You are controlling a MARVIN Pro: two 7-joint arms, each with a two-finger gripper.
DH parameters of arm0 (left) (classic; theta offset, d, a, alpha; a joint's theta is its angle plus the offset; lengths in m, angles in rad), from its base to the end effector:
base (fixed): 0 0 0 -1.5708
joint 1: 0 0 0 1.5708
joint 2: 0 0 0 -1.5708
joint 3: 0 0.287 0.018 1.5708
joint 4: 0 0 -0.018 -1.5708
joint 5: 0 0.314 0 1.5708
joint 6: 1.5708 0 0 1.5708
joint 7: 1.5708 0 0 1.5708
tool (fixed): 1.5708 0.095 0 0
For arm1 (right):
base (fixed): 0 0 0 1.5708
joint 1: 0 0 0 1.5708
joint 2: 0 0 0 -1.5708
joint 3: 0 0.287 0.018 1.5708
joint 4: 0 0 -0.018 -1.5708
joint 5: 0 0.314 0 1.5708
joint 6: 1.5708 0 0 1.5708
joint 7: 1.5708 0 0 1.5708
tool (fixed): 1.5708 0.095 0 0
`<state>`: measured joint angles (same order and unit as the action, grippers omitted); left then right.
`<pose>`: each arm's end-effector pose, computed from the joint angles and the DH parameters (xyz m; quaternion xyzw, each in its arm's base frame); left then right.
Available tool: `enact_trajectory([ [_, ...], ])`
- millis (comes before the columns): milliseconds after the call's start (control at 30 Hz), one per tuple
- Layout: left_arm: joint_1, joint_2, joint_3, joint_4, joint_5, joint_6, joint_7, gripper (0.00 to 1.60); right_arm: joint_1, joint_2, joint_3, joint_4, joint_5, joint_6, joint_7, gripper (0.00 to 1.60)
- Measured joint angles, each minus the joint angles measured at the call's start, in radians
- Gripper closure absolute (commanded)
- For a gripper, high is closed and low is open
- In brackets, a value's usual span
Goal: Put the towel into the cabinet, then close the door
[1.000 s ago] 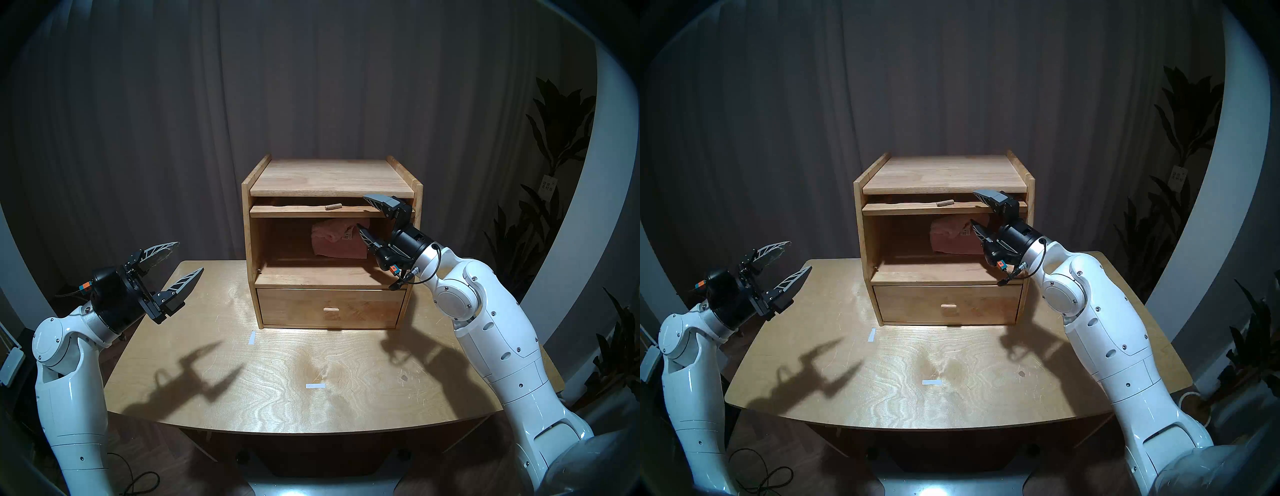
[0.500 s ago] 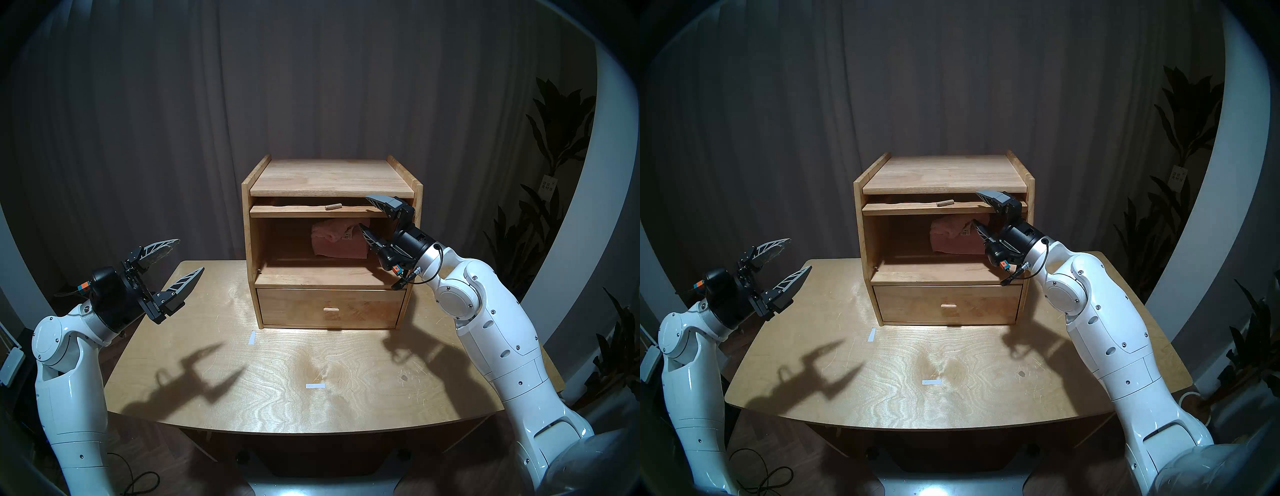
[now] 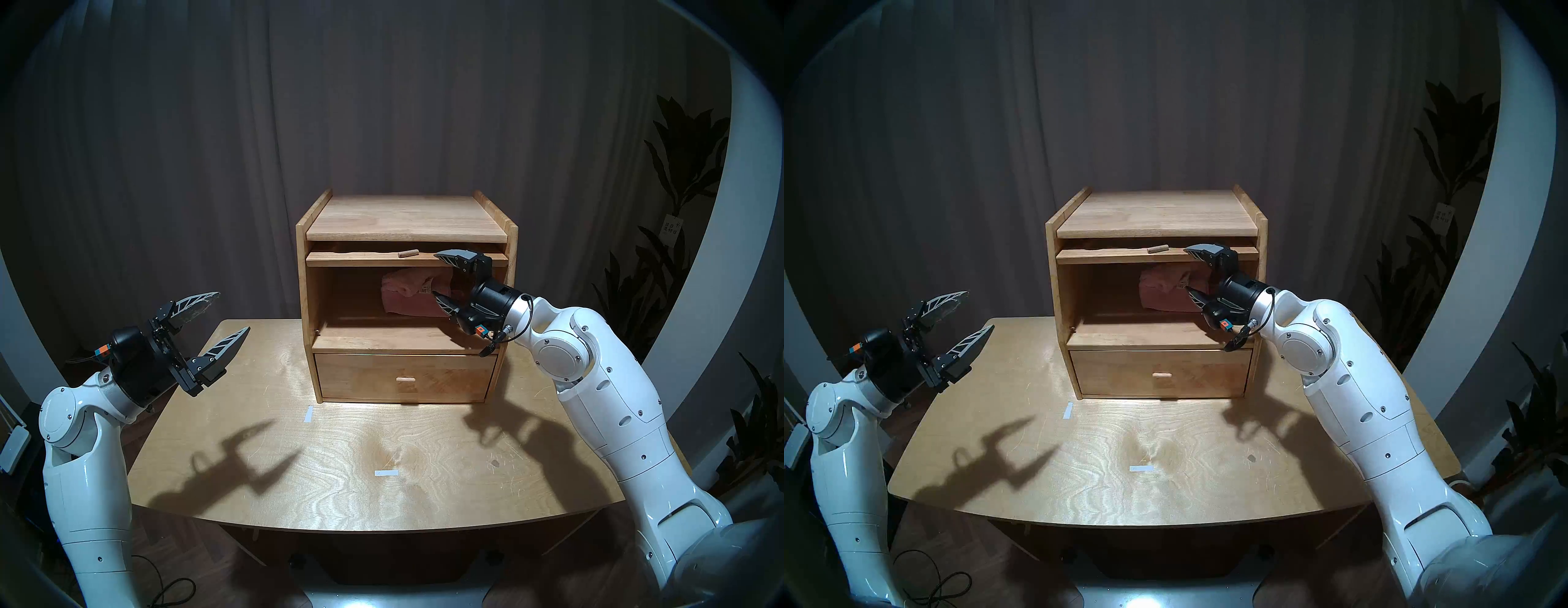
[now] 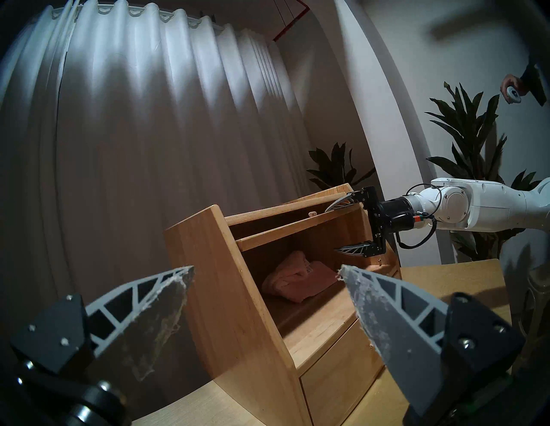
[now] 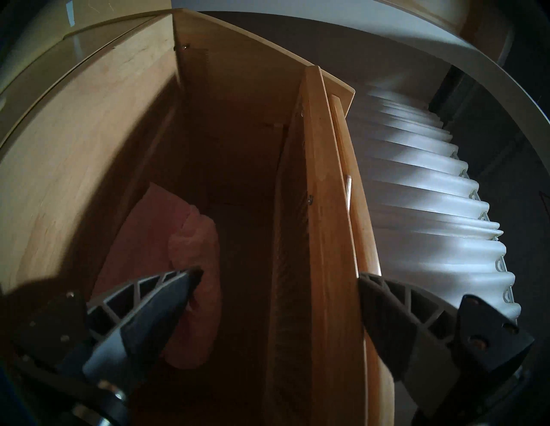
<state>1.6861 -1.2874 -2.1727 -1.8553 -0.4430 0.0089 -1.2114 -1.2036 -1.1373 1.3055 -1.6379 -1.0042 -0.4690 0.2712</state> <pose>0.3138 0.1720 -0.1646 0.5403 -0.3101 0.7571 0.1968 0.4748 0.0244 -0.1573 0.2494 0.6531 0.6410 0.3170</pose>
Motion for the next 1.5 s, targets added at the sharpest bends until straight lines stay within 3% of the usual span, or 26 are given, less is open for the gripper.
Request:
enact_trajectory([
  [433, 0.0, 0.0, 0.0, 0.0, 0.0, -0.001, 0.003, 0.0, 0.032, -0.033, 0.012, 0.062, 0.006, 0.037, -0.009, 0.0],
  [500, 0.0, 0.0, 0.0, 0.0, -0.001, -0.001, 0.004, 0.0, 0.037, -0.039, 0.011, 0.074, 0.005, 0.04, -0.017, 0.81],
  [533, 0.0, 0.0, 0.0, 0.0, -0.001, -0.001, 0.004, 0.0, 0.04, -0.042, 0.011, 0.08, 0.004, 0.041, -0.021, 1.31],
  [567, 0.0, 0.0, 0.0, 0.0, -0.001, -0.001, 0.004, 0.0, 0.044, -0.046, 0.012, 0.08, 0.004, 0.041, -0.034, 1.59],
  [867, 0.0, 0.0, 0.0, 0.001, -0.001, -0.001, 0.005, 0.0, 0.051, -0.042, 0.018, 0.05, 0.001, 0.024, -0.071, 1.6],
  [1500, 0.0, 0.001, 0.0, 0.001, -0.002, -0.002, 0.007, 0.0, -0.092, 0.023, 0.062, -0.117, 0.064, -0.006, -0.059, 1.6],
])
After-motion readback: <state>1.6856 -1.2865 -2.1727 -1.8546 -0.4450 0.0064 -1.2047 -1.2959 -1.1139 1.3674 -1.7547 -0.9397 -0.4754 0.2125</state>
